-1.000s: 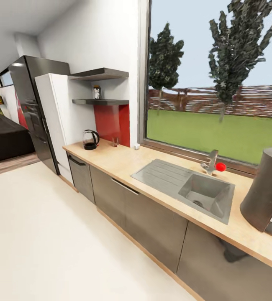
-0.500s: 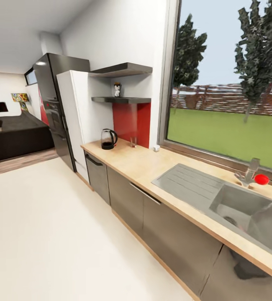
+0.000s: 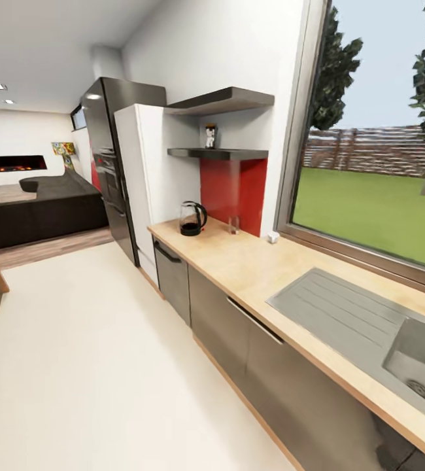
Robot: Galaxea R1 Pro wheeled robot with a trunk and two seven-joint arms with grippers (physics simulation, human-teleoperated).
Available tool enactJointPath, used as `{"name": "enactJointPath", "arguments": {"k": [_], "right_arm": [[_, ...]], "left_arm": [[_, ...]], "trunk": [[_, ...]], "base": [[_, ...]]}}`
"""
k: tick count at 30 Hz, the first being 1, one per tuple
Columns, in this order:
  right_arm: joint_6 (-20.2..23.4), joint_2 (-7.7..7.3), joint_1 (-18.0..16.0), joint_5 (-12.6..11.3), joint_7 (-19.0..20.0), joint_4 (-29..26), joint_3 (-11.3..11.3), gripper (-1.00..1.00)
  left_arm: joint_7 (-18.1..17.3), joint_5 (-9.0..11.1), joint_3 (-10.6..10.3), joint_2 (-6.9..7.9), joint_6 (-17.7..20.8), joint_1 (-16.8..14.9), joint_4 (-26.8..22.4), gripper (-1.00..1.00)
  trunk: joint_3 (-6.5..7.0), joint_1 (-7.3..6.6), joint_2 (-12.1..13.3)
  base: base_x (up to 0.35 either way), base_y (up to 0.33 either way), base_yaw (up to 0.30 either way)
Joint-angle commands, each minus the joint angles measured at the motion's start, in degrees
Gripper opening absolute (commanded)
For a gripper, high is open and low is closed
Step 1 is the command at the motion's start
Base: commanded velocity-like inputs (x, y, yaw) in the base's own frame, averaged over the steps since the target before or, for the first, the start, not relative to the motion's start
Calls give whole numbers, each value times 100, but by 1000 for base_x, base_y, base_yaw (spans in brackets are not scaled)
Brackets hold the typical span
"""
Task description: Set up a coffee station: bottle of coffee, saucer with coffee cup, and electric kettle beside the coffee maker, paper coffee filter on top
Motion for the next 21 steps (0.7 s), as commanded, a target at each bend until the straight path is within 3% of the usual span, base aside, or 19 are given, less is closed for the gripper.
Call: {"name": "enactJointPath", "arguments": {"k": [1, 21], "right_arm": [[-5, 2, -7, 36, -36, 9, 26, 100], [-31, -90, 99, 45, -31, 11, 32, 100]], "left_arm": [[-3, 60, -11, -4, -13, 2, -10, 100], [-3, 59, -19, 8, -13, 2, -9, 100]], "trunk": [[-14, 7, -11], [-17, 7, -11]], "base": [[336, 166, 65], [336, 126, 5]]}}
